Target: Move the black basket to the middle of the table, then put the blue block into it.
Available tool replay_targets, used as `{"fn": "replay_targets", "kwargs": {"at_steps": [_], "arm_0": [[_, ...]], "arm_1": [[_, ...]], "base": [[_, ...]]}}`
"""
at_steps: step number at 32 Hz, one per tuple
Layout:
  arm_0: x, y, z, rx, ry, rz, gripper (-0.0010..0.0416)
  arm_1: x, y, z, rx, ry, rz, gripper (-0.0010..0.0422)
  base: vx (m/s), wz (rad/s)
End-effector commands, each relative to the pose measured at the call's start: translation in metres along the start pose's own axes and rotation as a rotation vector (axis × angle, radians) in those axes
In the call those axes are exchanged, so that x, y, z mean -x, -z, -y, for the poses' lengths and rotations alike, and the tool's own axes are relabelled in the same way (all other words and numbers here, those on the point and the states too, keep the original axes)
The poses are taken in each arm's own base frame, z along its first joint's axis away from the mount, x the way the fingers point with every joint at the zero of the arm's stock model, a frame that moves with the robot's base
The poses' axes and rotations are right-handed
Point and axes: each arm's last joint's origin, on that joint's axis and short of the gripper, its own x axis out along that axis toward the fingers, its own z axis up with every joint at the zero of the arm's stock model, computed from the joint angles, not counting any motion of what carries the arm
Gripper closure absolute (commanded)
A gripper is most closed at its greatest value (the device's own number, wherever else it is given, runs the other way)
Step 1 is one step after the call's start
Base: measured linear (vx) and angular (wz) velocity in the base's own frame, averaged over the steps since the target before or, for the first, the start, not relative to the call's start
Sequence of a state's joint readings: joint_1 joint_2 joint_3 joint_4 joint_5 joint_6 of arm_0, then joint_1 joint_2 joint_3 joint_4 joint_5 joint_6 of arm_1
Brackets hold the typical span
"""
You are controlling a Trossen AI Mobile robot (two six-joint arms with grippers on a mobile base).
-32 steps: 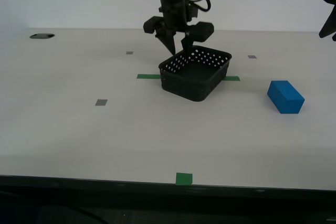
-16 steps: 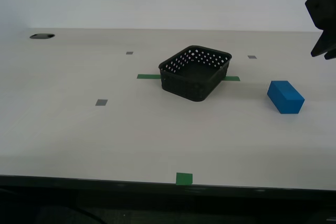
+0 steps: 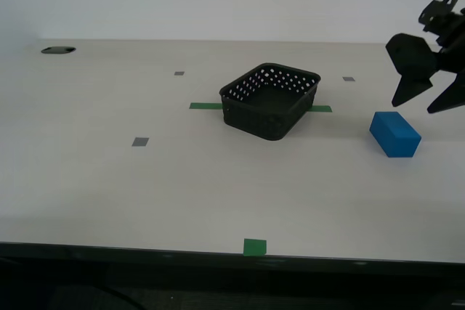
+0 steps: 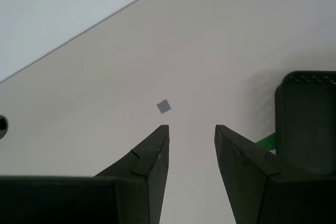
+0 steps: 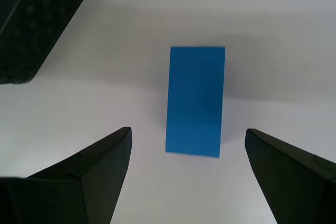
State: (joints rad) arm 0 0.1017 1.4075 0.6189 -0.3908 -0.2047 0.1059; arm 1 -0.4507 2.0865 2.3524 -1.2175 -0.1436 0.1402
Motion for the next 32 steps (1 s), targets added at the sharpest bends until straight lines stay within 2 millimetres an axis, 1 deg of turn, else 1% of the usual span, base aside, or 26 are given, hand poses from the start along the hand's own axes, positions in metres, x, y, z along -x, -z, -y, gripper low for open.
{"fn": "replay_targets", "kwargs": {"at_steps": [1, 3, 5, 7, 8, 11, 14, 18, 21, 22, 24, 27, 28, 30, 31, 32], "arm_0": [[-0.01, -0.008, 0.0, -0.001, 0.014, -0.03, 0.0103], [-0.014, -0.015, 0.0, 0.004, 0.023, -0.033, 0.0096], [-0.018, -0.023, -0.001, 0.003, 0.023, -0.038, 0.0094], [-0.023, -0.027, -0.001, 0.002, 0.024, -0.05, 0.0095], [-0.03, -0.028, 0.0, 0.001, 0.026, -0.075, 0.0094], [-0.047, -0.023, 0.003, -0.009, 0.032, -0.144, 0.0098], [-0.054, -0.02, 0.003, -0.01, 0.034, -0.17, 0.0107], [-0.056, -0.02, 0.003, -0.005, 0.04, -0.169, 0.0101], [-0.056, -0.02, 0.003, 0.001, 0.077, -0.166, 0.0114], [-0.056, -0.02, 0.003, 0.0, 0.077, -0.166, 0.0125], [-0.056, -0.02, 0.003, -0.028, 0.08, -0.164, 0.0178], [-0.056, -0.02, 0.003, -0.039, 0.081, -0.165, 0.0217], [-0.056, -0.02, 0.003, -0.047, 0.081, -0.164, 0.025], [-0.056, -0.02, 0.003, -0.052, 0.081, -0.165, 0.0299], [-0.056, -0.02, 0.003, -0.052, 0.081, -0.165, 0.0307], [-0.056, -0.02, 0.003, -0.053, 0.081, -0.165, 0.0331]], "arm_1": [[0.012, 0.004, -0.017, 0.027, -0.029, 0.003, 0.0298], [0.016, 0.007, -0.03, 0.05, -0.046, 0.004, 0.0298], [0.015, 0.009, -0.039, 0.069, -0.059, -0.002, 0.0298], [0.014, 0.01, -0.043, 0.076, -0.064, -0.007, 0.0298], [0.014, 0.011, -0.045, 0.079, -0.066, -0.008, 0.0298], [0.014, 0.011, -0.046, 0.075, -0.065, -0.006, 0.0298], [0.014, 0.011, -0.047, 0.075, -0.066, -0.004, 0.0298], [0.014, 0.01, -0.047, 0.075, -0.068, 0.001, 0.0298], [0.014, 0.01, -0.048, 0.075, -0.067, 0.002, 0.0298], [0.014, 0.01, -0.048, 0.075, -0.064, 0.003, 0.0298], [0.014, 0.01, -0.048, 0.076, -0.064, 0.006, 0.0298], [0.014, 0.01, -0.048, 0.076, -0.064, 0.007, 0.0298], [0.014, 0.01, -0.048, 0.076, -0.064, 0.008, 0.0298], [0.014, 0.01, -0.048, 0.075, -0.064, 0.008, 0.0298], [0.014, 0.01, -0.048, 0.075, -0.064, 0.008, 0.0298], [0.014, 0.01, -0.048, 0.075, -0.064, 0.008, 0.0298]], "base": [[0.0, 0.0], [0.0, 0.0], [0.0, 0.0], [0.0, 0.0], [0.0, 0.0], [0.0, 0.0], [0.0, 0.0], [0.0, 0.0], [0.0, 0.0], [0.0, 0.0], [0.0, 0.0], [0.0, 0.0], [0.0, 0.0], [0.0, 0.0], [0.0, 0.0], [0.0, 0.0]]}}
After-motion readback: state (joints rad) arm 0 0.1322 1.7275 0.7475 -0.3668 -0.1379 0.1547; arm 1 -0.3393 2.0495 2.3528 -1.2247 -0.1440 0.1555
